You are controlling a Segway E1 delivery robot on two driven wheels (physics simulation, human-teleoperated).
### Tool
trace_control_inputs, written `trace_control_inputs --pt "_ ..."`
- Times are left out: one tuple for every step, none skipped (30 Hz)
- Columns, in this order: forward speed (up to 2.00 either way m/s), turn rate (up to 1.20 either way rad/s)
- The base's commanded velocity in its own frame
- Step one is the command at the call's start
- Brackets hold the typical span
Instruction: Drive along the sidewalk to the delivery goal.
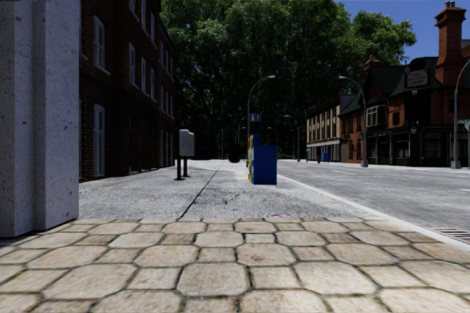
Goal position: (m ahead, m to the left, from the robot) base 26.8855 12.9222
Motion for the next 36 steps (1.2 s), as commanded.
trace_control_inputs --pt "2.00 0.00" --pt "2.00 0.00" --pt "2.00 0.00" --pt "2.00 0.00" --pt "2.00 0.00" --pt "2.00 0.00" --pt "2.00 0.00" --pt "2.00 0.00" --pt "2.00 0.00" --pt "2.00 0.00" --pt "2.00 0.00" --pt "2.00 0.00" --pt "2.00 0.00" --pt "2.00 0.00" --pt "2.00 0.00" --pt "2.00 0.00" --pt "2.00 0.00" --pt "2.00 0.00" --pt "2.00 0.00" --pt "2.00 0.08" --pt "2.00 0.08" --pt "2.00 0.12" --pt "2.00 0.17" --pt "2.00 0.25" --pt "2.00 0.25" --pt "2.00 0.29" --pt "2.00 0.32" --pt "2.00 0.33" --pt "2.00 0.33" --pt "2.00 0.34" --pt "2.00 0.34" --pt "2.00 0.34" --pt "2.00 0.34" --pt "2.00 0.34" --pt "2.00 0.31" --pt "2.00 0.22"
